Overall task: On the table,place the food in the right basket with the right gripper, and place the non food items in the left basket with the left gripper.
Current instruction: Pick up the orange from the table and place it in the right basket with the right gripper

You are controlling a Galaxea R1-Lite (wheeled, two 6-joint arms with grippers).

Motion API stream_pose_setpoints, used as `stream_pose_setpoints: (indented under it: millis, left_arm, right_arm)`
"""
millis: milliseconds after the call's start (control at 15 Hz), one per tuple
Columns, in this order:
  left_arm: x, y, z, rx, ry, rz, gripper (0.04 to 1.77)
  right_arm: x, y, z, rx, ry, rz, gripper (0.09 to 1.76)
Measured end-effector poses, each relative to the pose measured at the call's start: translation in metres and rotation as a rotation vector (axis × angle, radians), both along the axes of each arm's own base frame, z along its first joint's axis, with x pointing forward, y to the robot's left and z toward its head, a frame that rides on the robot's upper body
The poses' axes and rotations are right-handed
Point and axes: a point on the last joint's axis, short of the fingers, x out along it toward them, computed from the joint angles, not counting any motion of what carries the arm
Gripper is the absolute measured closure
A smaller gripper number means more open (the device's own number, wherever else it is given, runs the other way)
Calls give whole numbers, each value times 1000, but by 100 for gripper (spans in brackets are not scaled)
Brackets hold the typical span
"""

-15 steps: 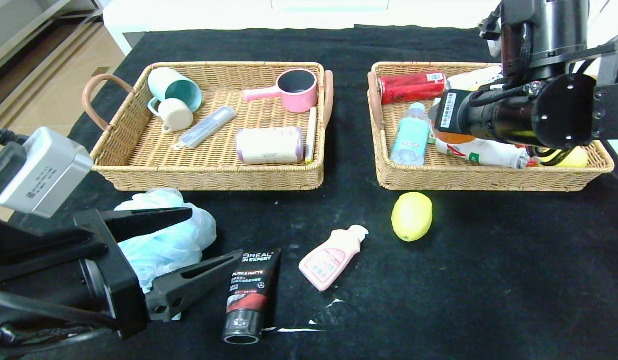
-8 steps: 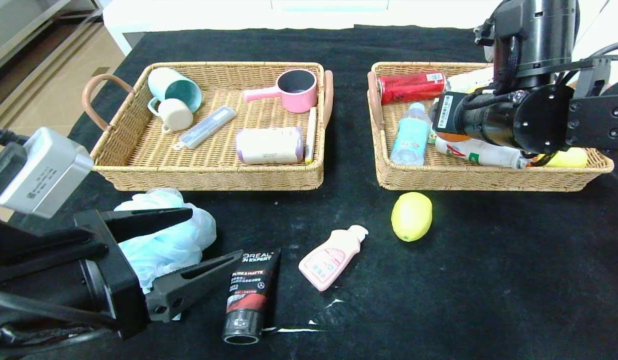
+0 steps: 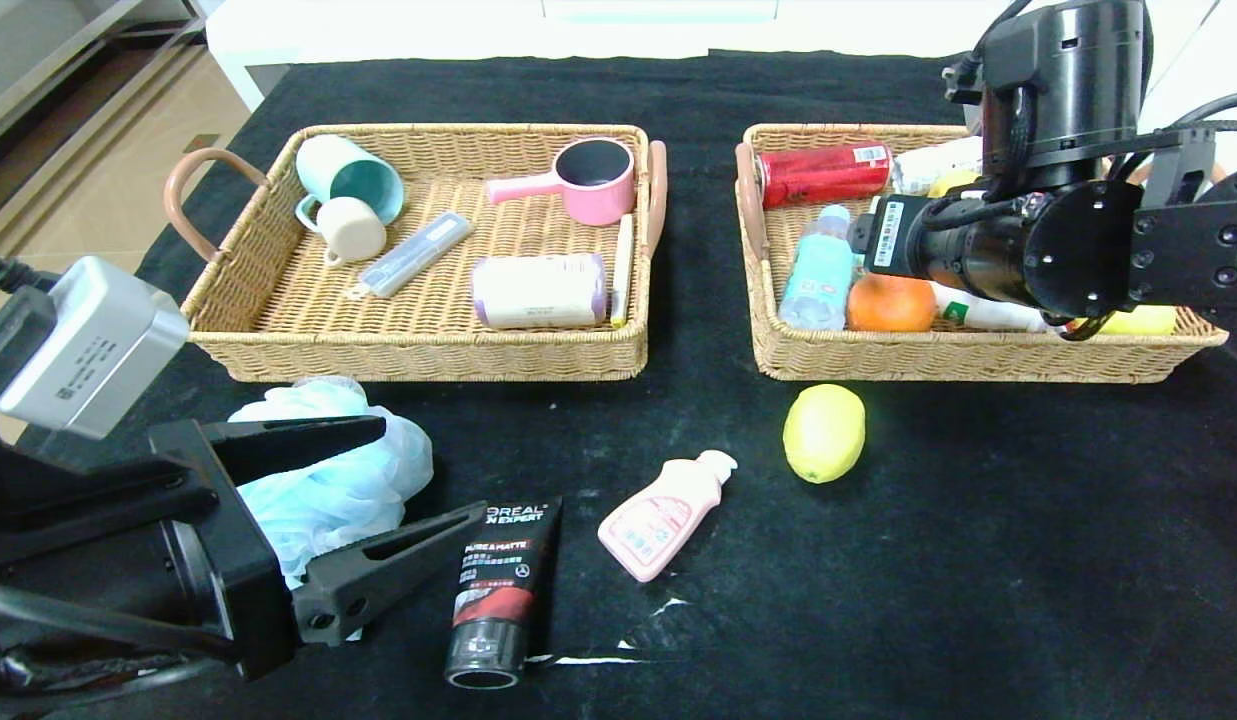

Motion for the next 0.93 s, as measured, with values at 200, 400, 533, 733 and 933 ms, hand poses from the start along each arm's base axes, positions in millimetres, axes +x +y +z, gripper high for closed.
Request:
stream_pose_setpoints:
  millis: [200,400,533,733,933]
  left_arm:
    - [0,0,0,0,1,0,9]
    - [0,0,-2,2,4,2,9]
    - [0,0,-2,2,3,3,9]
    - [1,0,-2,2,5,4,9]
    - [2,0,-3,10,7,26,9]
  right_arm:
    - [-7,1,5,-1,-3,13,24]
    - [-25,5,9,-23,12,40,20]
    - [-42,7,6,-59,74,73,19]
    - [-61,9,1,-64,113,128,17]
    - [-76,5,-8,-23,214,156,16]
